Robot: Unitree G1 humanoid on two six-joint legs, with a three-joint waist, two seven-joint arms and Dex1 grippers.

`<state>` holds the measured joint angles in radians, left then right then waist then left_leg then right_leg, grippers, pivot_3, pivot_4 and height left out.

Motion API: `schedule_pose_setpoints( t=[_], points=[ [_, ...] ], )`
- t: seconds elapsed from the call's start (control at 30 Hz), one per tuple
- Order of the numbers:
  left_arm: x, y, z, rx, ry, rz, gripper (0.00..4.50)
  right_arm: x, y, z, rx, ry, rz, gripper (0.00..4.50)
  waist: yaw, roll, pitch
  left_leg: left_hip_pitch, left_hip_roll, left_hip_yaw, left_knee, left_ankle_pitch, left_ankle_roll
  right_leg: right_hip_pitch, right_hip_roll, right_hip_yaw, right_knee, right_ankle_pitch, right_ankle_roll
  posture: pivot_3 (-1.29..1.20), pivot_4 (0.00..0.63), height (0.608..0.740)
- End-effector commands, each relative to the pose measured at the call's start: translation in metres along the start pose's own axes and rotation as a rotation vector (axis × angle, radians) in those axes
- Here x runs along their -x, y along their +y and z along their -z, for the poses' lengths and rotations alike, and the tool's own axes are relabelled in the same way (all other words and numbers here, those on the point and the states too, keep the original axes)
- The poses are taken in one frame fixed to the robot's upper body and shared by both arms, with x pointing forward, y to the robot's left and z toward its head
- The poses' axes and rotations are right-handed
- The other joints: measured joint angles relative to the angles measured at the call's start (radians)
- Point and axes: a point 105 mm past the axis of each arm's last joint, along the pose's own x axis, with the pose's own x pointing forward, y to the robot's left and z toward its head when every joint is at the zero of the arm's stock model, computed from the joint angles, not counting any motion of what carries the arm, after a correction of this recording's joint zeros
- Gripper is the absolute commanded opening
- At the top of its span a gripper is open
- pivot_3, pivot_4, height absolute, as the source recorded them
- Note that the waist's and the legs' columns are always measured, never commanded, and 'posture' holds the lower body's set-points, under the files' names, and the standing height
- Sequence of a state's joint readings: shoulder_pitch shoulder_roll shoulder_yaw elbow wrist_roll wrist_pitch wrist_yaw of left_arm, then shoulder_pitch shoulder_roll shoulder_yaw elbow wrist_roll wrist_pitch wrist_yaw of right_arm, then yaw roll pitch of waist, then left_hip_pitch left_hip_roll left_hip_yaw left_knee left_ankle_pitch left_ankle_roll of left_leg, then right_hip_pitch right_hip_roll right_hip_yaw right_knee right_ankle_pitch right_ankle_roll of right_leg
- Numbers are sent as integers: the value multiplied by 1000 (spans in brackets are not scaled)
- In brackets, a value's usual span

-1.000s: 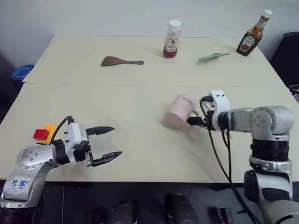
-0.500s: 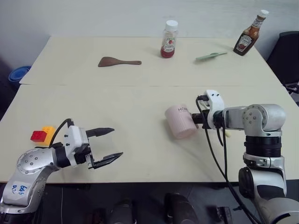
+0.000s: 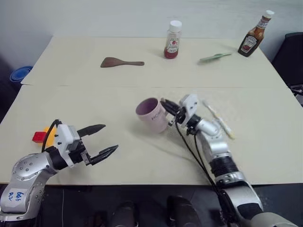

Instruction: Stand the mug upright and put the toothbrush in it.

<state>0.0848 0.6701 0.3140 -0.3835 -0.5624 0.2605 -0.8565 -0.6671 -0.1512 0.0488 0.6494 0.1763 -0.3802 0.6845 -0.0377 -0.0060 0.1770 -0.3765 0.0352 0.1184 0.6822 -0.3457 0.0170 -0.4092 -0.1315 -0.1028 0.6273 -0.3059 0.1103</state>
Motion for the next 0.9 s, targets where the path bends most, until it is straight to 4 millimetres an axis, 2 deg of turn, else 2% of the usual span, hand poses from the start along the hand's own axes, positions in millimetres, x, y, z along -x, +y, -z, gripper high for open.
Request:
schedule_pose_setpoints(
  t=[0.03, 0.07, 0.13, 0.3, 0.43, 0.5, 0.63, 0.73, 0.8, 0.9],
  points=[
    [0, 0, -11, -38, -33, -8, 4500, 3, -6, -2, -26, -40, -10, 58, -1, 0, 0, 0, 0, 0, 0, 0, 0, 0, 0, 0, 0, 0, 0, 0, 150, 740],
    [0, 0, -11, -39, -35, -11, 4500, 4, -6, -3, -48, -52, -26, 533, -1, 0, 0, 1, 0, 0, 0, 0, 0, 1, 0, 0, 0, 0, 0, 0, 150, 740],
    [0, 0, -12, -39, -36, -14, 4500, 7, -11, -9, -48, -77, -31, 961, -1, 0, 0, 1, 1, -1, 0, 0, 0, 1, 0, 0, 0, 0, 0, 0, 150, 740],
    [2, -1, -10, -37, -32, -19, 4500, 19, -23, -26, 1, -87, -79, 2566, 2, 0, 0, 1, 1, -1, 0, 0, 0, 1, 0, 0, 0, 0, 0, 0, 150, 740],
    [3, 0, -6, -39, -13, -27, 4500, 42, -33, -33, 35, -23, -142, 3912, 7, 0, 0, 1, 1, -1, 0, 0, 0, 1, -1, 0, 0, 0, 0, 0, 150, 740],
    [5, 2, -4, -34, -5, -31, 4500, 63, -38, -33, 67, 38, -177, 4460, 11, 0, 0, 1, 1, -1, 0, 0, 0, 1, -1, 0, 0, 0, 0, 0, 150, 740],
    [22, 2, 7, -15, 58, -14, 4500, 117, -43, -43, 97, 99, -216, 4460, 12, 0, 0, 1, 0, -1, 0, -1, 1, 2, -2, -1, -1, 0, 0, 0, 150, 740],
    [44, 4, 22, -36, 135, -46, 4500, 178, -45, -40, 121, 197, -197, 4460, 15, 0, 0, 1, 0, -1, -1, -1, 1, 2, -1, -1, -2, 0, 0, 0, 150, 740],
    [51, 4, 25, -53, 156, -56, 4500, 198, -42, -43, 129, 214, -191, 4460, 17, 0, 1, 1, 0, -1, -1, -1, 1, 3, -1, -1, -4, 0, 0, 0, 150, 740],
    [55, 1, 26, -82, 161, -55, 4500, 242, -39, -37, 125, 329, -175, 4460, 12, -1, 1, 7, 0, 0, -1, -2, 2, 8, -2, -1, -7, 0, 0, 0, 150, 740]
  ],
)
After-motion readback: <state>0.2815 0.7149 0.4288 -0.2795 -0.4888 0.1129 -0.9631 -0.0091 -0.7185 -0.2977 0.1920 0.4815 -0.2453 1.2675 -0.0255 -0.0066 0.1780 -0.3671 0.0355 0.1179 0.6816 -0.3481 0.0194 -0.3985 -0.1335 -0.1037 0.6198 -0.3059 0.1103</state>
